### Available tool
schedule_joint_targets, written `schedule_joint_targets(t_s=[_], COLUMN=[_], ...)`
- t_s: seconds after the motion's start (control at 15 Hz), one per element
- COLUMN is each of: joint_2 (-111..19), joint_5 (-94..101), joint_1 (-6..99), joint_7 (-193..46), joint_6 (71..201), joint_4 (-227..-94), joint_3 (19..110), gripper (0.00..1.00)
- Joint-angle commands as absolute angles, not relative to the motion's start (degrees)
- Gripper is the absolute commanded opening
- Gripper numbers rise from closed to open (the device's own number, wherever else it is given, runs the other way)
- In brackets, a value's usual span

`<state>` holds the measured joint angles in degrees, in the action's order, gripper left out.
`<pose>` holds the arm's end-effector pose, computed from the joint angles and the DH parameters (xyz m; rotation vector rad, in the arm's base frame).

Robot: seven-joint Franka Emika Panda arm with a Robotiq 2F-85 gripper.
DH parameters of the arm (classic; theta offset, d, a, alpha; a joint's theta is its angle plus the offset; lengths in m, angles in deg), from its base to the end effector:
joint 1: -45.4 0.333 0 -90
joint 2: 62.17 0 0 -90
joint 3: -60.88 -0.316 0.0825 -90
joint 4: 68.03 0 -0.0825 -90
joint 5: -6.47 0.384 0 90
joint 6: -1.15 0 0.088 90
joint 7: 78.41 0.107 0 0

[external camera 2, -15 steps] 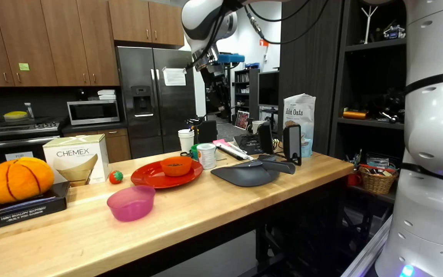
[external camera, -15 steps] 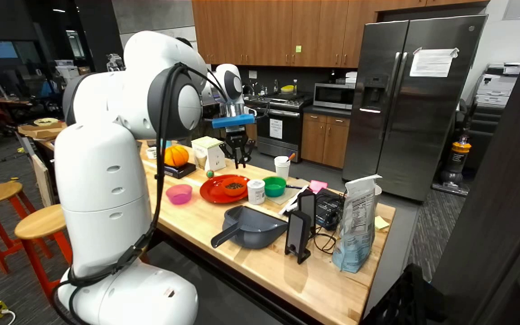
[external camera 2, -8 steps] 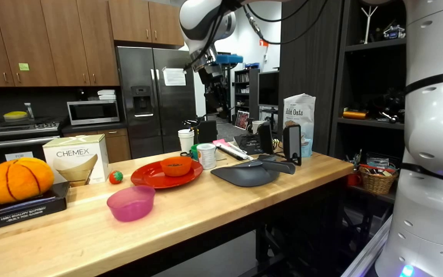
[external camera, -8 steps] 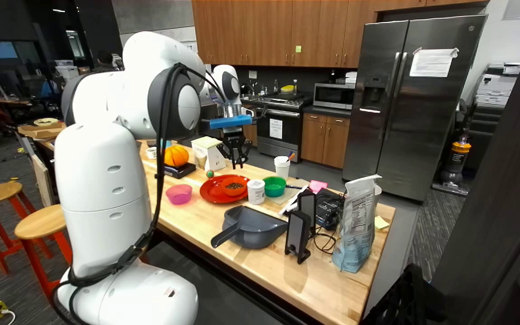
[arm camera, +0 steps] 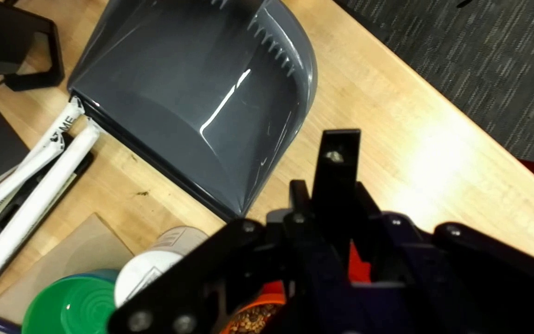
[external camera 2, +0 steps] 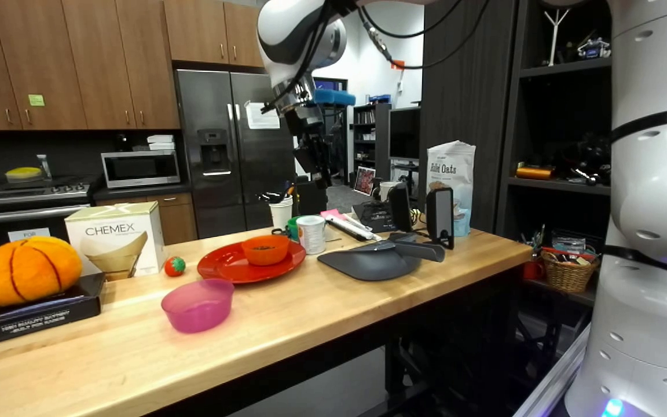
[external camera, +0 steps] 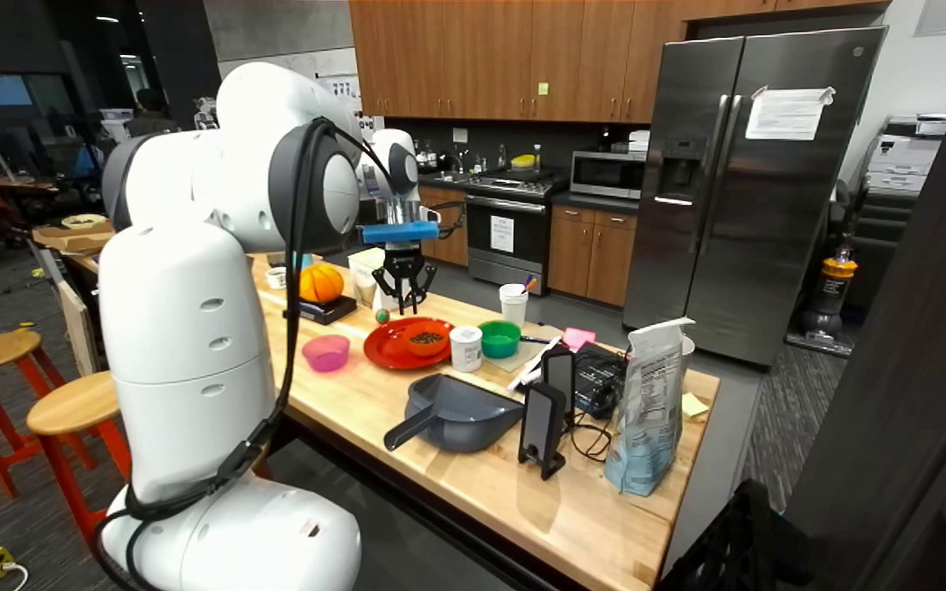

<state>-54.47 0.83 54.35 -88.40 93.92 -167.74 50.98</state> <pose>0.5470 0.1717 0.4745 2.9228 0.7807 -0.3753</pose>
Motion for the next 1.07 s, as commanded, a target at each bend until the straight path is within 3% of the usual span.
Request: schedule_joint_targets(t_s=[0.0,0.53,1.0], joint_2=[-53.77,-48.9,-43.06], joint_5=[2.08,0.72,-7.02], joint_1=[53.88,53.33,54.08], joint_7=[-90.37,-97.51,-104.11], joint_6=[94.98,90.54,74.34], joint_4=[-168.43,-164.84,-153.35], joint_3=[51.49,51.7,51.61], gripper=[0.06,0.06,0.06])
